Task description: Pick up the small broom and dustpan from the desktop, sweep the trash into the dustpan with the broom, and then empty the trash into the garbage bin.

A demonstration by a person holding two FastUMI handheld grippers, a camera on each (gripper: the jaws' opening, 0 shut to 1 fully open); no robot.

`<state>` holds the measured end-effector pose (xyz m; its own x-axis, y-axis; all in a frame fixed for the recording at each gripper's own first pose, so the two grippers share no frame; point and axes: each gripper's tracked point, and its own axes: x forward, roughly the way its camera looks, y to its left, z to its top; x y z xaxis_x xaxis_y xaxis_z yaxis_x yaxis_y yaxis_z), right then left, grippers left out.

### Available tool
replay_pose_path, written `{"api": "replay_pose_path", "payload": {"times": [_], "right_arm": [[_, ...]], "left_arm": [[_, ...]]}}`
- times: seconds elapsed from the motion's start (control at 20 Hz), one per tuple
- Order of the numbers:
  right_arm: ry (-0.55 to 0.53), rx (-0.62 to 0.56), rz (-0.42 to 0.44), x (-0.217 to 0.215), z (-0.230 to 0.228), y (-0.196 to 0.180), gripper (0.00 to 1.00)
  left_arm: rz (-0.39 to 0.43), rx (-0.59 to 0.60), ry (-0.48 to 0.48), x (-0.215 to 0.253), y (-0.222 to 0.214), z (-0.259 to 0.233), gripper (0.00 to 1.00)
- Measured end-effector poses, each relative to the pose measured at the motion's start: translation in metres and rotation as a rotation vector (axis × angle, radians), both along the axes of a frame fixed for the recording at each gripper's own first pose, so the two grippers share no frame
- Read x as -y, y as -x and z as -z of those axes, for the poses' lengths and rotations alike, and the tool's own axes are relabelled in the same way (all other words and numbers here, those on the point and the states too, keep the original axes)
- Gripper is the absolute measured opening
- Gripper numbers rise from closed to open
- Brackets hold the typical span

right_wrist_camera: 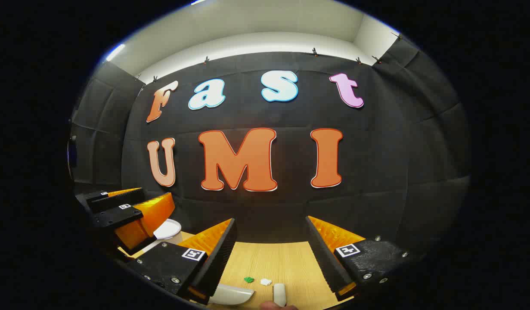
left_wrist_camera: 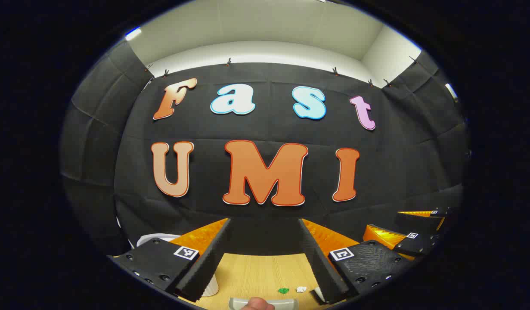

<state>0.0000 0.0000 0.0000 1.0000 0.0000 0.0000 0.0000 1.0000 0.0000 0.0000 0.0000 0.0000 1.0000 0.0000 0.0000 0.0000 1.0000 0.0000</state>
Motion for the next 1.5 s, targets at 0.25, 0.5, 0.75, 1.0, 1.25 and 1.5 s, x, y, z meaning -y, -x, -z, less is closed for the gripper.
{"api": "replay_pose_path", "payload": {"times": [0.25, 0.5, 0.75, 1.0, 1.25, 1.5], "right_arm": [[-0.005, -0.011, -0.001, -0.002, 0.002, 0.001, 0.94], [-0.006, 0.005, 0.008, -0.001, -0.002, 0.003, 0.94], [-0.001, 0.013, 0.007, -0.001, -0.006, 0.005, 0.94], [0.004, 0.000, 0.013, 0.001, -0.001, 0.007, 0.94], [0.003, -0.003, 0.007, -0.002, -0.001, 0.009, 0.94], [-0.001, -0.001, 0.012, -0.001, -0.003, 0.009, 0.94]], "left_arm": [[-0.002, -0.013, 0.005, -0.003, 0.000, 0.006, 0.93], [0.008, -0.014, -0.007, 0.000, 0.002, 0.006, 0.93], [0.015, -0.019, -0.009, 0.003, 0.002, 0.009, 0.93], [0.032, -0.037, -0.020, 0.007, 0.003, 0.014, 0.94], [0.025, -0.039, -0.016, 0.007, 0.004, 0.016, 0.94], [0.023, -0.040, -0.018, 0.008, 0.006, 0.016, 0.94]]}}
